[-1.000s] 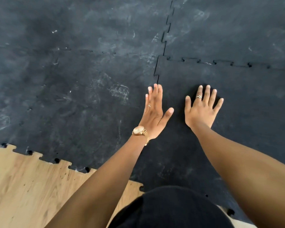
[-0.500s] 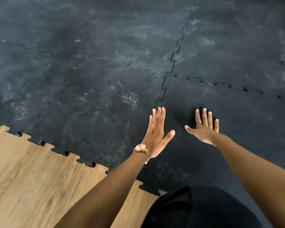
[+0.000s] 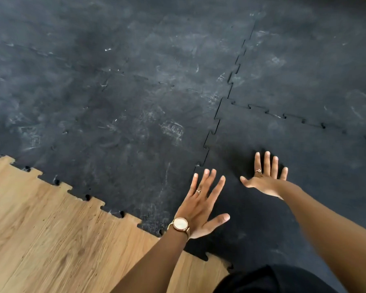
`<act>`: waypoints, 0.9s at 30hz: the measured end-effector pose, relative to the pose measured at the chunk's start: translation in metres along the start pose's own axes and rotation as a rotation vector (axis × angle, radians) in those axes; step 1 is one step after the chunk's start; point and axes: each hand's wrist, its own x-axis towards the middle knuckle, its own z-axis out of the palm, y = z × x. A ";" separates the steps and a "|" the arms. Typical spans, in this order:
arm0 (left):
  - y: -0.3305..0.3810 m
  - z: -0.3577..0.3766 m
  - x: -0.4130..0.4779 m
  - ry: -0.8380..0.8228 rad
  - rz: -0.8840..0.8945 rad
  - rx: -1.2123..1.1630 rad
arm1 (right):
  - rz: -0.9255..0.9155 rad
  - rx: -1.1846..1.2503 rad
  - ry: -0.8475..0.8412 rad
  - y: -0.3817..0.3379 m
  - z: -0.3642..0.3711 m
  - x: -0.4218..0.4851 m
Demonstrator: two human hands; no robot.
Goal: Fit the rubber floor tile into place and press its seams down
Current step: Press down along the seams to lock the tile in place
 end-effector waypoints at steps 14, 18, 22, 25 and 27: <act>0.019 -0.006 -0.023 -0.133 -0.108 0.079 | 0.005 -0.336 -0.196 -0.014 -0.023 -0.011; 0.021 -0.004 -0.021 -0.120 -0.140 0.099 | -0.018 -0.354 -0.204 -0.014 -0.026 -0.012; 0.021 -0.002 -0.021 -0.125 -0.146 0.092 | -0.076 -0.375 -0.302 -0.009 -0.032 -0.017; 0.020 -0.002 -0.020 -0.126 -0.144 0.084 | -0.123 -0.347 -0.286 -0.006 -0.030 -0.022; 0.021 -0.002 -0.020 -0.126 -0.143 0.095 | -0.136 -0.323 -0.254 -0.005 -0.026 -0.025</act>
